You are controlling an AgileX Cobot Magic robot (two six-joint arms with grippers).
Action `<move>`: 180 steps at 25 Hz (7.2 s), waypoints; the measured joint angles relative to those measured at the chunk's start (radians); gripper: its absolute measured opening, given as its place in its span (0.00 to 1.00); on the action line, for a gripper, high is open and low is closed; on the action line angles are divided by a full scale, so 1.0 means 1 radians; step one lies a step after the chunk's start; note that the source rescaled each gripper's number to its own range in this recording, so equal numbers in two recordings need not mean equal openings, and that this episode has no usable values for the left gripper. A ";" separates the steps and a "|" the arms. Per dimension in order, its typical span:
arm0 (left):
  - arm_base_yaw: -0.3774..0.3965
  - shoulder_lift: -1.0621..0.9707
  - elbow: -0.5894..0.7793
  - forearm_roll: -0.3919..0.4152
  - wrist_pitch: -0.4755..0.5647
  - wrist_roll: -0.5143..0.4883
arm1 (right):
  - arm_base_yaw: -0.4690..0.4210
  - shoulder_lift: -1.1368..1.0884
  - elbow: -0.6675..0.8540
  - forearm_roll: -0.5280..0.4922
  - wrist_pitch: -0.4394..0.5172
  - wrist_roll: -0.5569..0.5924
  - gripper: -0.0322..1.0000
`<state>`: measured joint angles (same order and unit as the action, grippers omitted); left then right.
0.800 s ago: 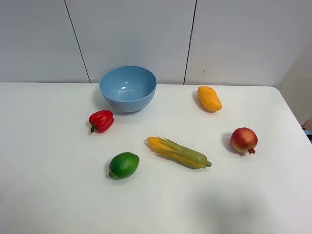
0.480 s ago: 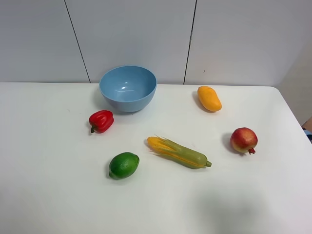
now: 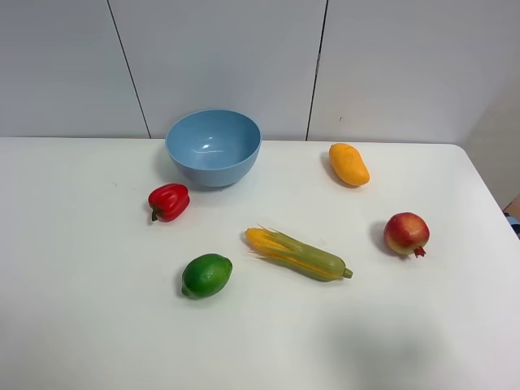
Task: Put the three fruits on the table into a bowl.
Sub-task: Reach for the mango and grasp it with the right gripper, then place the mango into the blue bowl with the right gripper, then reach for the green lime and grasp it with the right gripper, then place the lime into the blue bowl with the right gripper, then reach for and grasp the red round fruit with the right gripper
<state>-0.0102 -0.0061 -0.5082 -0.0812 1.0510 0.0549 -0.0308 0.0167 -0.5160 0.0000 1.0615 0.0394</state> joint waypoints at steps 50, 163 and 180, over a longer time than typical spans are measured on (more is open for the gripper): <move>0.000 0.000 0.000 -0.001 0.000 0.000 | 0.209 2.163 -0.985 0.281 -0.677 -0.387 0.08; 0.000 0.000 0.000 0.000 0.000 0.000 | 0.610 2.410 -1.674 0.332 -0.365 -0.438 0.31; 0.000 0.000 0.000 -0.001 0.000 0.000 | 0.612 2.348 -1.673 0.388 -0.337 -0.400 0.56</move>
<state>-0.0102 -0.0064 -0.5082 -0.0823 1.0510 0.0549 0.5814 2.3649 -2.1886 0.3879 0.7246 -0.3608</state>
